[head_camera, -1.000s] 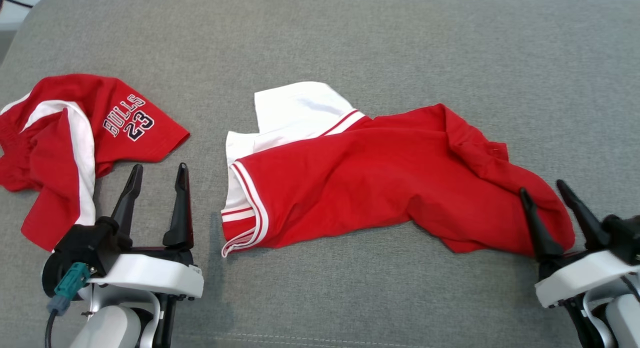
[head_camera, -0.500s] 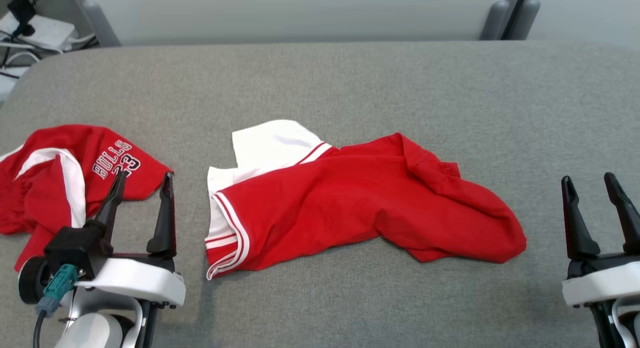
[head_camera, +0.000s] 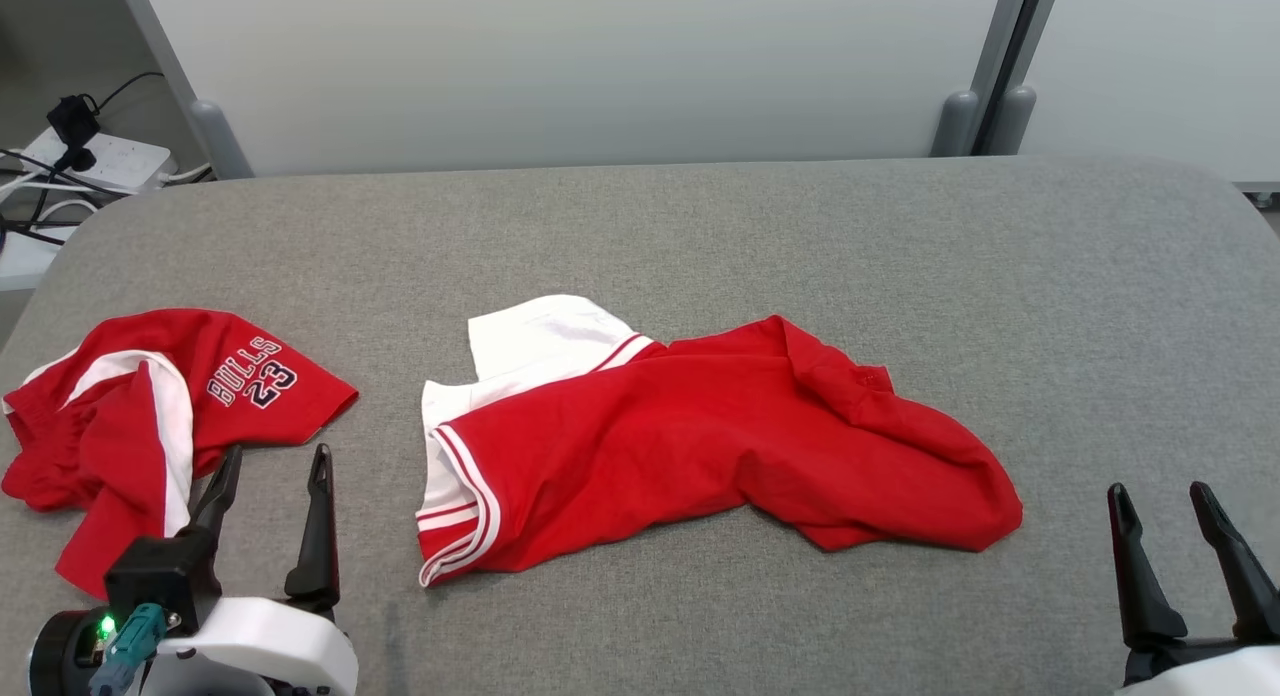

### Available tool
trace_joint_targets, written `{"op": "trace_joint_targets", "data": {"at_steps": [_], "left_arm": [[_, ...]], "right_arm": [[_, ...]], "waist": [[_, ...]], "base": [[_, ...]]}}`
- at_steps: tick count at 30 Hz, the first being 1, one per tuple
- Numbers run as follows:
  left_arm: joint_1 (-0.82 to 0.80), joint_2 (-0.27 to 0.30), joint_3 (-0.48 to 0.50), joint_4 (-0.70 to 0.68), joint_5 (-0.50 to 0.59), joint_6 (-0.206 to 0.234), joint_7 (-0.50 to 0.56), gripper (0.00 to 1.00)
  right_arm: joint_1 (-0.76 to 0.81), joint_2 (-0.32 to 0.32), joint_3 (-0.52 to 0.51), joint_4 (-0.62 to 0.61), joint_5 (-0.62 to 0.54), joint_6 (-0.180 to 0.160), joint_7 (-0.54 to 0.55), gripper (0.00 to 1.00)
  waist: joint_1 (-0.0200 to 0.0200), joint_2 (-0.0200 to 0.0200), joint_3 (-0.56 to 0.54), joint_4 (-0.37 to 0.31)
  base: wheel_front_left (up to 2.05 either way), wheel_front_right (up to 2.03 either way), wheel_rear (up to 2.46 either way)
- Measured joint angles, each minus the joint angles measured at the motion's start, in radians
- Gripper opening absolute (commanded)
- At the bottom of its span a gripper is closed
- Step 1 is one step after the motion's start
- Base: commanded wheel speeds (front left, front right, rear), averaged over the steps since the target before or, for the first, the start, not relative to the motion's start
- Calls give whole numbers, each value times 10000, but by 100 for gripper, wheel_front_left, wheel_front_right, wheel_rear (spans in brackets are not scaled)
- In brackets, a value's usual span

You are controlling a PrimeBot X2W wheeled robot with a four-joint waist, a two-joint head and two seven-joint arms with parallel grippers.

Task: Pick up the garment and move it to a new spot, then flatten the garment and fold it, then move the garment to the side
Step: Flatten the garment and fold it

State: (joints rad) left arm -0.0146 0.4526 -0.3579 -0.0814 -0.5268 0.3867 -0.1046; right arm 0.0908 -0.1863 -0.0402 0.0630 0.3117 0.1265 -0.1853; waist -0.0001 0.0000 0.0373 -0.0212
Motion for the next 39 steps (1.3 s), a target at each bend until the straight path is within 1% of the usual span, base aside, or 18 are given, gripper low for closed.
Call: {"op": "trace_joint_targets", "data": {"at_steps": [4,8,11,27,30,34,37,39], "left_arm": [[320,10,115,-40,-29,196,-13,100],[528,23,167,-90,-105,209,-12,100],[530,25,167,-148,-115,280,2,100],[503,25,17,-180,-134,265,184,100],[433,33,-151,-173,-205,90,418,100],[-383,56,-399,2,-362,-391,917,100],[-1333,61,-481,384,-679,-918,1404,100],[-2060,61,-548,794,-849,-1275,1718,100]], "right_arm": [[463,345,-146,-267,-44,0,109,100],[678,531,-192,-476,-63,0,213,100],[678,545,-199,-537,-98,0,224,100],[619,564,-259,-596,-115,0,326,100],[606,564,-255,-564,-33,0,370,100],[123,385,-128,-372,291,0,683,100],[-696,-29,178,21,752,0,988,100],[-1369,-286,395,395,1313,-2,1264,100]], "waist": [[0,0,-133,13],[0,0,-205,13],[0,0,-195,5],[0,0,-171,-104],[0,0,-96,-116],[0,0,151,-158],[0,0,427,-252],[0,0,668,-329]], "base": [[0,0,0],[0,0,0],[0,0,0],[0,0,0],[0,0,0],[0,0,0],[0,0,0],[0,0,0]]}}
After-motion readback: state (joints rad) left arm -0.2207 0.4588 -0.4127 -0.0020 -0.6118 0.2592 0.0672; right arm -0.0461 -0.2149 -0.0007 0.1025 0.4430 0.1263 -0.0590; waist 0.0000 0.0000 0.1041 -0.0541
